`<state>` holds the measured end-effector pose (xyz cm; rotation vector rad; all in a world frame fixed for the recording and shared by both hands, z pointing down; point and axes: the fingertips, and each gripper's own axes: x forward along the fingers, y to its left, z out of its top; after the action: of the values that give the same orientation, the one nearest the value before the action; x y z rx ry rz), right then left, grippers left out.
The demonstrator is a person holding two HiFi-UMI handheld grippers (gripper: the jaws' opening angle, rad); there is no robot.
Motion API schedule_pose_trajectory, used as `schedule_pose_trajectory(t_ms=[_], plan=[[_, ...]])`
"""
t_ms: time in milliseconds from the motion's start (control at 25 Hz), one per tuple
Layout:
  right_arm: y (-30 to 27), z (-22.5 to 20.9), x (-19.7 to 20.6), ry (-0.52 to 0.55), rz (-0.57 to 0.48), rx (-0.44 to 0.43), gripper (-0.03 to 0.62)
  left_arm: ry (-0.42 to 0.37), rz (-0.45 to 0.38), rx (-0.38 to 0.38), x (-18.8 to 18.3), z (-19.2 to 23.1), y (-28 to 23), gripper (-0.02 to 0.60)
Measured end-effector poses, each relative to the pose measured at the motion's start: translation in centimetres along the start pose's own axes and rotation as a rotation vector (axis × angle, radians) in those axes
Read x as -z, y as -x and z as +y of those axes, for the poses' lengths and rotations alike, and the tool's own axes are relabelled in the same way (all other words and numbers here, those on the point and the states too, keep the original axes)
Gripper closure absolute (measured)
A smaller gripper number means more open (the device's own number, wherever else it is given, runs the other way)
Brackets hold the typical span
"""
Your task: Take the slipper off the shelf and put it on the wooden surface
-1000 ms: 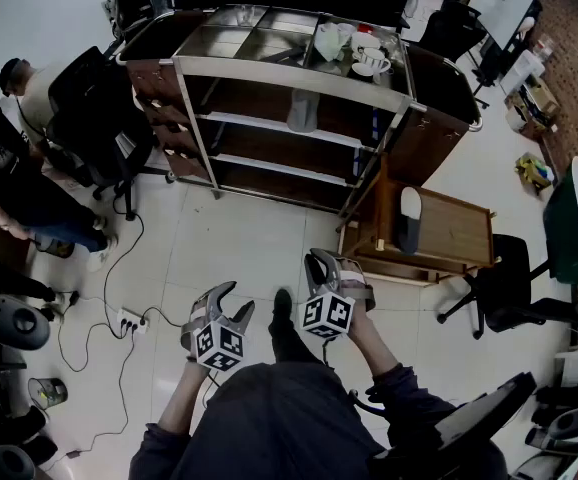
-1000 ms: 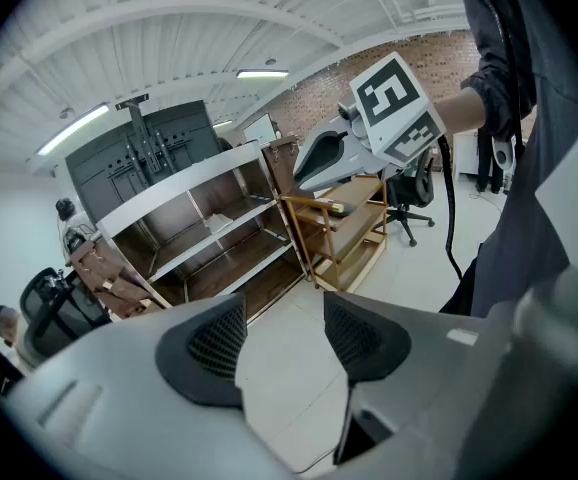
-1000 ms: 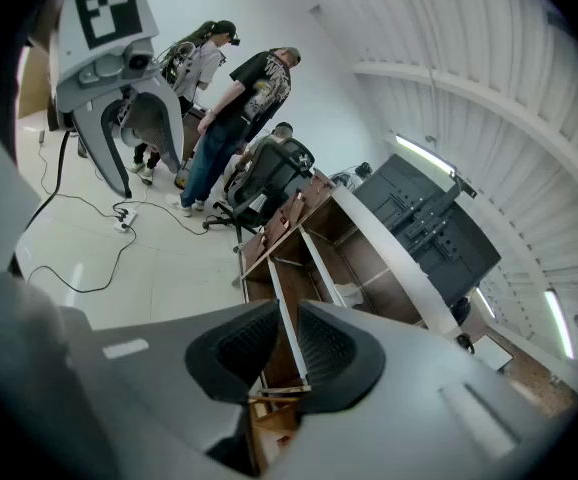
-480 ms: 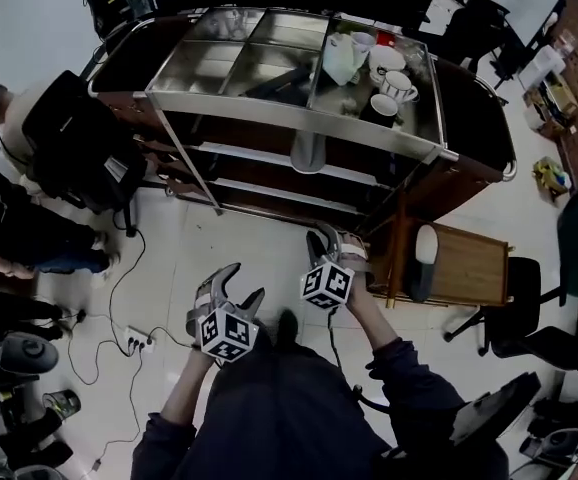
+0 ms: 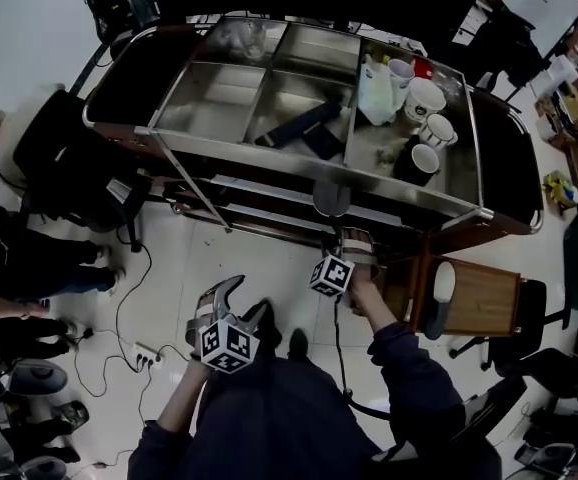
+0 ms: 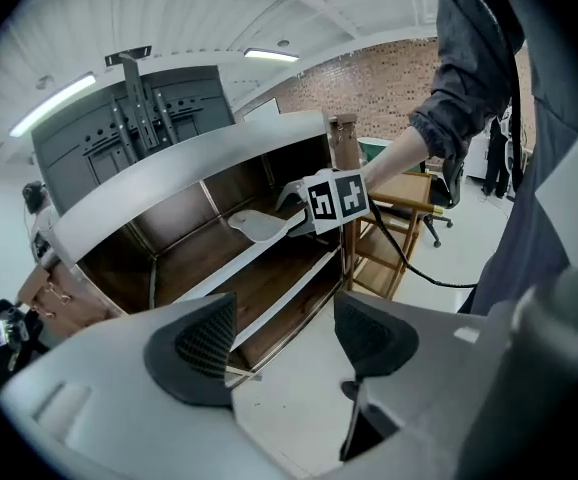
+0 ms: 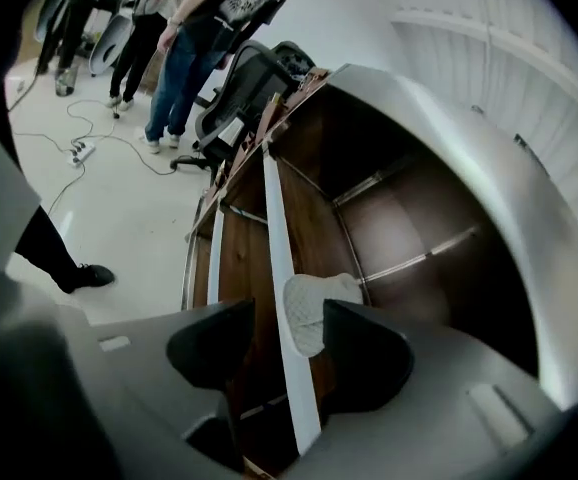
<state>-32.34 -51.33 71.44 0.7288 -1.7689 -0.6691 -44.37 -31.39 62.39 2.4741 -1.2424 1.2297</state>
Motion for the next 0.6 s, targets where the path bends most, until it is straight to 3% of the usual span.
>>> schedule_pose_trajectory(t_ms=[160, 400, 480, 600], plan=[[-5.6, -0.4, 0.5, 0.054, 0.068, -0.003, 0.358, 0.002, 0.018, 0.025, 1.3, 3.3, -1.2, 0.267], [-9.5, -0.3, 2.4, 0.192, 0.176, 0.051, 0.355, 0.018, 0.039, 0.059, 3.1, 4.4, -1.8, 0.267], [-9.4, -1.0, 2.7, 0.206, 0.188, 0.085, 0.447, 0.015, 0.039, 0.073, 3.4, 4.2, -2.0, 0.267], [-7.5, -3.1, 1.8, 0.176, 0.141, 0.155, 0.502, 0.004, 0.031, 0.085, 3.2, 3.5, -2.1, 0.268]])
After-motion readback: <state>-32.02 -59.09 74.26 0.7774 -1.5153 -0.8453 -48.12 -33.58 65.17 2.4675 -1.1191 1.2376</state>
